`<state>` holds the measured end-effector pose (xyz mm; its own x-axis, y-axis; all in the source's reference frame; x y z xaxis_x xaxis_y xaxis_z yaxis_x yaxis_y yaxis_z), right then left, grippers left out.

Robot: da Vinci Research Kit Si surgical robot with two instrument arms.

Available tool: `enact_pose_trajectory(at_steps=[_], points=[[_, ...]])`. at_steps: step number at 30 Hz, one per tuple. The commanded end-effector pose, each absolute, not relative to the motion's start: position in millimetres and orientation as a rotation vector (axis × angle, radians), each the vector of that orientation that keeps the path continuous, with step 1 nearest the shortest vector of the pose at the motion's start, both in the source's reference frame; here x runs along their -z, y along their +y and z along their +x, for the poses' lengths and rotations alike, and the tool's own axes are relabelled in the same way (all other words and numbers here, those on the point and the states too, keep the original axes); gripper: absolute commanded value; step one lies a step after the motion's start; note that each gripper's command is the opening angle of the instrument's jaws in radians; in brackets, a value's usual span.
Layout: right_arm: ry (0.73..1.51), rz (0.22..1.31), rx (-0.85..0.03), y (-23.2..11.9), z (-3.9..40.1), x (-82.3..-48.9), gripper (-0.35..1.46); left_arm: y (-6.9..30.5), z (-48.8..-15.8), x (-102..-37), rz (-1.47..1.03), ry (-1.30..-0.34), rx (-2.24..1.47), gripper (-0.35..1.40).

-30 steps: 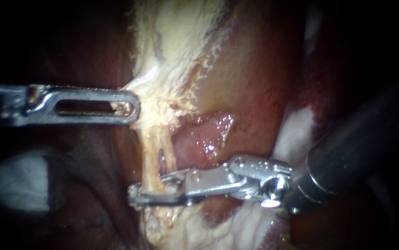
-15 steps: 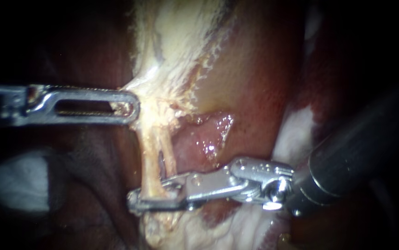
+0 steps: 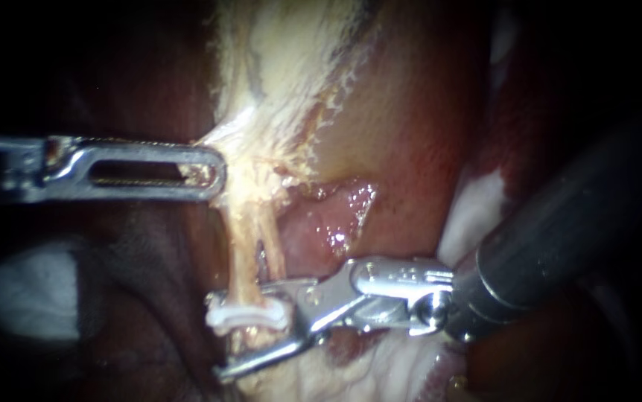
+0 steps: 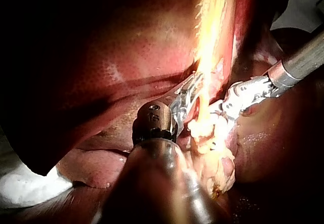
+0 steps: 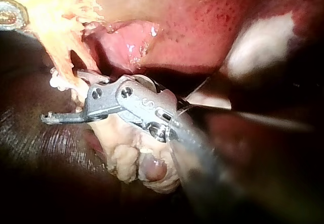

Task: Going back second clip left tube

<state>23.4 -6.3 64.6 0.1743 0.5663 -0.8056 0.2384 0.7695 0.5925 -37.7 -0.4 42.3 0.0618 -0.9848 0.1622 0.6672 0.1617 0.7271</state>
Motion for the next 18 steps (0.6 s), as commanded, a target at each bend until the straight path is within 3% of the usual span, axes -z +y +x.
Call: enact_pose_trajectory(at_steps=[1, 7, 18], points=[[1.424, 0.671, -0.244, -6.0, 23.5, -64.8, 0.6, -0.4, -37.7, -42.2, 0.539, -0.736, 1.346, -0.35], [1.455, 0.589, -0.203, -5.1, 23.4, -65.3, 0.6, -0.5, -37.8, -42.0, 0.538, -0.736, 1.347, -0.35], [1.461, 0.579, -0.185, -5.4, 21.9, -65.2, 0.6, -0.5, -37.6, -42.0, 0.539, -0.736, 1.346, -0.35]])
